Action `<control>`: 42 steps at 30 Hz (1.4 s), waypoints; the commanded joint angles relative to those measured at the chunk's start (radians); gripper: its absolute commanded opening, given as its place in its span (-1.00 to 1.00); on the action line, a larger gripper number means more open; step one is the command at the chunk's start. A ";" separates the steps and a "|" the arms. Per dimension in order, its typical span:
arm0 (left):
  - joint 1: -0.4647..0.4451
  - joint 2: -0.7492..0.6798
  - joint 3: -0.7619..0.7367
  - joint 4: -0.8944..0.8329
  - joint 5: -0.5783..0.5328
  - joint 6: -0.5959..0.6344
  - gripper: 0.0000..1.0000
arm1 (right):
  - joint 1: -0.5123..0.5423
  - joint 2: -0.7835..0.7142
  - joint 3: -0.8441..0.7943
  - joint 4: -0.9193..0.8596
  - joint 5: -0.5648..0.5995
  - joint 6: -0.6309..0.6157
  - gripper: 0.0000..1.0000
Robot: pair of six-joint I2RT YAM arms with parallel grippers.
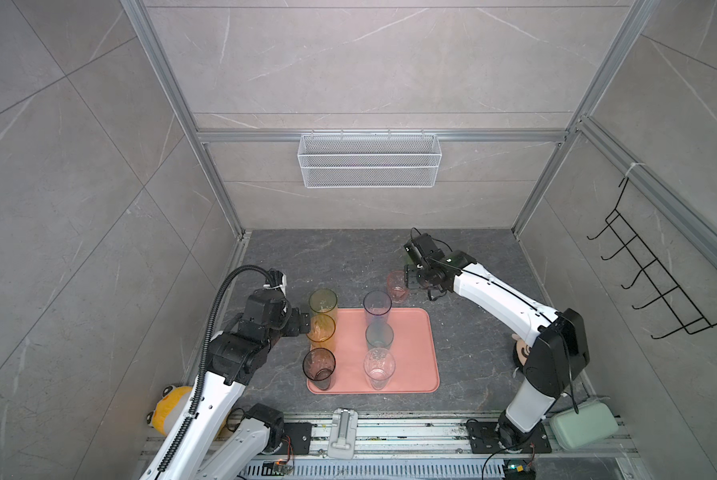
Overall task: Place the glasses into the tray
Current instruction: 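Move the right gripper over the pink-rimmed cup beyond the tray, then lower the right gripper onto the pink-rimmed cup rim, close and lift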
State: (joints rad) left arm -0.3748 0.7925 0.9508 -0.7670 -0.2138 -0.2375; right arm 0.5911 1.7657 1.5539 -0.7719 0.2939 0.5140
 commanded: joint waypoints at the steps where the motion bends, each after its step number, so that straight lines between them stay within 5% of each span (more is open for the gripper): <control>1: 0.006 -0.014 -0.002 0.040 0.081 0.023 0.99 | -0.009 0.051 0.042 0.003 -0.062 0.050 0.41; 22: 0.008 -0.024 -0.013 0.049 0.136 0.019 0.99 | -0.059 0.190 0.068 0.043 -0.140 0.115 0.25; 42: 0.010 -0.021 -0.009 0.040 0.122 0.018 0.98 | -0.066 0.283 0.115 0.066 -0.168 0.116 -0.24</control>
State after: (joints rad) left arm -0.3702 0.7784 0.9379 -0.7540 -0.0940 -0.2344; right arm 0.5278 2.0281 1.6386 -0.7029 0.1390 0.6212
